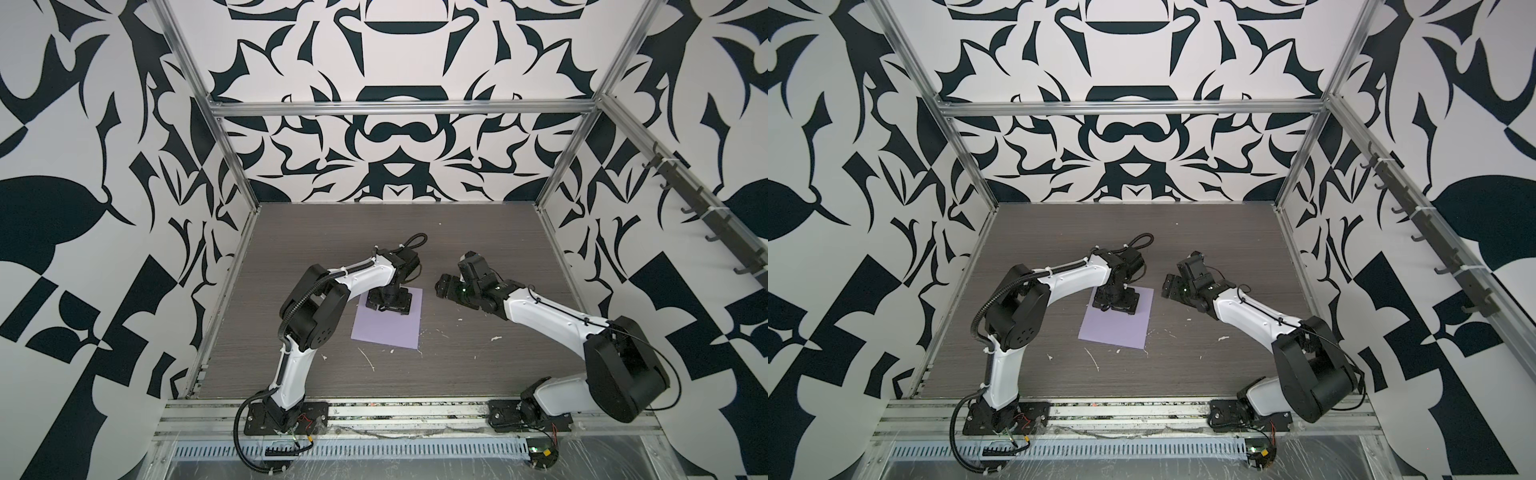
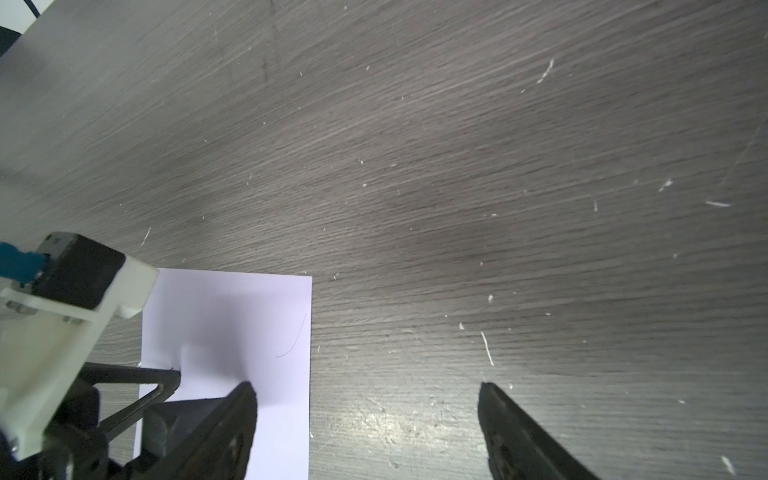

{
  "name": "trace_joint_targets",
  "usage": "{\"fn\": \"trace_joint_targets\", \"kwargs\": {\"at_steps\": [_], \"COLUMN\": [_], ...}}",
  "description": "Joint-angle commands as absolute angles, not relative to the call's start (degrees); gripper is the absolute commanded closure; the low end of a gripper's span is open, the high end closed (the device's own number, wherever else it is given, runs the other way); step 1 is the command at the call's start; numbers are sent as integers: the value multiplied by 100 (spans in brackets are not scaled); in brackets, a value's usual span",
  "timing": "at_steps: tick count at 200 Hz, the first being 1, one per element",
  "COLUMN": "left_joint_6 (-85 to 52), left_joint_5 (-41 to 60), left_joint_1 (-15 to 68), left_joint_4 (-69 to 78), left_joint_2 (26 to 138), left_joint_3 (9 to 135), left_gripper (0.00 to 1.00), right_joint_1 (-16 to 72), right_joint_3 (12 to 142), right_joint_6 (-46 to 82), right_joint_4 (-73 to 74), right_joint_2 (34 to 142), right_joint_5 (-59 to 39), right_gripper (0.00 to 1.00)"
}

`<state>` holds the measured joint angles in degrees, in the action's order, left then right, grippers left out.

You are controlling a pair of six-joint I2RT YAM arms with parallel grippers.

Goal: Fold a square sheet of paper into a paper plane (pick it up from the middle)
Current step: 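Pinch the sheet's middle with the left gripper and lift, folding it into a strip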

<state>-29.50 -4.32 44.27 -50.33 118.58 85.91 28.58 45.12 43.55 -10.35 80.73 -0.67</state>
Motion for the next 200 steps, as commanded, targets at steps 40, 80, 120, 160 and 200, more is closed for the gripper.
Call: {"fn": "trace_joint_targets", "kwargs": {"at_steps": [40,80,120,160,200], "left_joint_6": [-3212,-3225,-3269,-3287,-3313], "left_joint_5": [-600,-483,-569,-588,-574], "left_joint_1": [4438,4438,4438,4438,4438], "left_joint_4": [-5108,-5016,-5063,-5066,-4998], "left_joint_2": [12331,12381,12445,12445,12207], "left_joint_3": [8124,8040,8025,8027,8073], "left_gripper": [14,19,20,23,35], "right_joint_1": [2837,2839,2839,2839,2827], "right_joint_3": [4507,4500,4482,4474,4489], "right_joint_6": [4430,4440,4461,4470,4456], "right_joint_4": [-892,-896,-888,-888,-908], "right_joint_2": [8077,8072,8059,8059,8058], "right_joint_5": [-79,-88,-88,-88,-39], "right_gripper": [14,14,14,14,14]}}
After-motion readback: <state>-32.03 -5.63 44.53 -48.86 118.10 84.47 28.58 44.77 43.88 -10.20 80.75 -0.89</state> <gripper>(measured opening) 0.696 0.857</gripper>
